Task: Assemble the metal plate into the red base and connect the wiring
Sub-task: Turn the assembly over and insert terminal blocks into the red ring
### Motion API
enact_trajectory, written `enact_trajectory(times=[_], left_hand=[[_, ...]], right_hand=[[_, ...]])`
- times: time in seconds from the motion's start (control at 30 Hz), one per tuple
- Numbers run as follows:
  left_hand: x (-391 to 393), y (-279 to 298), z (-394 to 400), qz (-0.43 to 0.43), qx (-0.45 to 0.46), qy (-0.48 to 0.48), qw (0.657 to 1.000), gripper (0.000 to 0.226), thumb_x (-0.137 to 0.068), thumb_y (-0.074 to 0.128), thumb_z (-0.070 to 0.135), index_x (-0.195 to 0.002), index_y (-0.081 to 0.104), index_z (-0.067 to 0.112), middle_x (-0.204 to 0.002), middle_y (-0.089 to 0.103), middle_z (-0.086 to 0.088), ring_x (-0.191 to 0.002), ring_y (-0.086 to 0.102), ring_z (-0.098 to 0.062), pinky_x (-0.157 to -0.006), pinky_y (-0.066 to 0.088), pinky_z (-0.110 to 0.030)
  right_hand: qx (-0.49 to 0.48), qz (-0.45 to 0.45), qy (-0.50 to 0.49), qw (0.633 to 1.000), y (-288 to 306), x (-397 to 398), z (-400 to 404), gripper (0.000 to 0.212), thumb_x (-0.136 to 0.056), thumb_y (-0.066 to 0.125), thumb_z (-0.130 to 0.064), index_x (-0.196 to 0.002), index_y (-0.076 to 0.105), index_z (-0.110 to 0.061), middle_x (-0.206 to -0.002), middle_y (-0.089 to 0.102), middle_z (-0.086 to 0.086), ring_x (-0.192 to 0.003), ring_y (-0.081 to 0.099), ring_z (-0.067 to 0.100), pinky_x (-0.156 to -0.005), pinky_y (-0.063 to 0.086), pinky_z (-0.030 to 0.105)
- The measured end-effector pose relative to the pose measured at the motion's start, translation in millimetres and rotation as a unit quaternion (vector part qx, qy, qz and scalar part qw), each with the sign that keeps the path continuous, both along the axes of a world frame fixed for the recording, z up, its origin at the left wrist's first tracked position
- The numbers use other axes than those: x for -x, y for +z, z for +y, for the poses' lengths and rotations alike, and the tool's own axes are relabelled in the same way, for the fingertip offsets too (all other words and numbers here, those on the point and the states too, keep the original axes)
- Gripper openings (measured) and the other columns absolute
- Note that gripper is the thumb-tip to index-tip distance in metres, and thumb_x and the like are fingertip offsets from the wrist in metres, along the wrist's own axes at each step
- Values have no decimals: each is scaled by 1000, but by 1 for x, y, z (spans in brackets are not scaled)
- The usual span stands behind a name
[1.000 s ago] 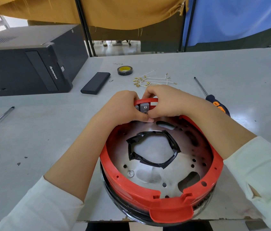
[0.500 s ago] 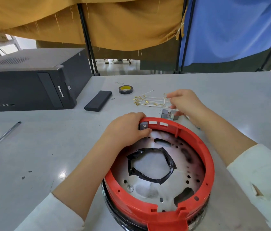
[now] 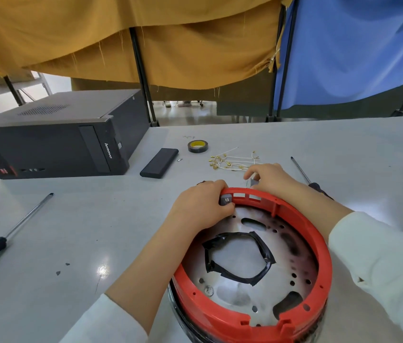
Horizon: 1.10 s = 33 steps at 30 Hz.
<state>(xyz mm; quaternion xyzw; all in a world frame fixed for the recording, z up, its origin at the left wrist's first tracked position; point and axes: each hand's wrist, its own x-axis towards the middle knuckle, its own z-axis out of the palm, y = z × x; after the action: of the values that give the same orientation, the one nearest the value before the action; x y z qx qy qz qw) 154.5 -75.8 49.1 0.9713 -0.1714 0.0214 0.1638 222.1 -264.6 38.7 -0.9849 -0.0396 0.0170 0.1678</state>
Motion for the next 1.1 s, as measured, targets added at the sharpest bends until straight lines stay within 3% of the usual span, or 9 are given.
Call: enact_trajectory(times=[0.03, 0.1, 0.2, 0.3, 0.43, 0.57, 0.67, 0.8, 1.1], left_hand=[[0, 0, 0, 2, 2, 1, 1000, 27, -89, 55, 42, -111, 56, 26, -107, 63, 0, -97, 59, -22, -73, 42, -32], [1, 0, 0, 5, 5, 4, 1000, 26, -89, 55, 42, -110, 56, 26, -106, 63, 0, -96, 58, -21, -73, 41, -32], [1, 1, 0, 6, 4, 10, 1000, 27, -89, 55, 43, -110, 56, 27, -106, 63, 1, -96, 58, -21, -71, 39, -31], [1, 1, 1, 19, 7, 21, 1000, 27, -88, 55, 46, -108, 55, 27, -107, 64, 1, -98, 58, -21, -72, 39, -31], [0, 0, 2, 40, 23, 42, 998, 26, -89, 55, 47, -104, 54, 25, -106, 62, 2, -95, 56, -20, -72, 38, -31], [2, -3, 2, 32, 20, 52, 998, 22, -89, 54, 47, -99, 50, 27, -101, 58, 4, -97, 57, -22, -72, 38, -31], [2, -4, 3, 32, 21, 56, 998, 25, -89, 54, 47, -103, 52, 27, -104, 59, 4, -97, 56, -22, -74, 39, -32], [1, -3, 4, 29, 19, 53, 998, 29, -89, 55, 48, -107, 54, 25, -97, 55, 6, -89, 51, -19, -74, 40, -32], [2, -4, 5, 28, 29, 42, 998, 31, -89, 57, 46, -113, 55, 26, -106, 62, 3, -96, 56, -21, -75, 41, -33]], right_hand=[[23, 1, 8, 1000, 0, -1, 1, 20, -87, 58, -11, -102, 64, -22, -108, 64, 2, -114, 50, 25, -95, 36, 29], [66, 19, 17, 997, 3, 3, 2, 17, -88, 56, -15, -73, 56, -20, -79, 56, -2, -95, 48, 26, -79, 35, 28], [27, 8, -7, 1000, 12, 8, 0, 18, -85, 62, -25, -67, 58, -21, -75, 53, -5, -92, 46, 25, -87, 43, 34], [-150, -73, -43, 985, 27, 14, 6, 20, -81, 71, -32, -94, 65, -19, -92, 62, -5, -90, 56, 15, -78, 47, 31], [-385, -45, -64, 920, 44, 29, 21, 24, -80, 73, -22, -91, 52, -20, -91, 64, 1, -72, 67, 10, -57, 54, 23], [-306, -71, -54, 948, 23, 42, 25, 32, -78, 76, -22, -98, 52, -21, -88, 63, 0, -69, 64, 14, -64, 50, 29], [-385, -57, -58, 919, 18, 42, 22, 23, -78, 77, -18, -96, 62, -17, -82, 68, 0, -58, 64, 5, -58, 49, 18], [-337, -53, -37, 939, 18, 42, 26, 15, -73, 80, -22, -80, 67, -21, -55, 63, -14, -51, 59, -4, -51, 41, 10], [-317, -15, -10, 948, 14, 38, 28, 11, -76, 77, -30, -73, 68, -25, -69, 57, -16, -65, 52, -1, -59, 37, 20]])
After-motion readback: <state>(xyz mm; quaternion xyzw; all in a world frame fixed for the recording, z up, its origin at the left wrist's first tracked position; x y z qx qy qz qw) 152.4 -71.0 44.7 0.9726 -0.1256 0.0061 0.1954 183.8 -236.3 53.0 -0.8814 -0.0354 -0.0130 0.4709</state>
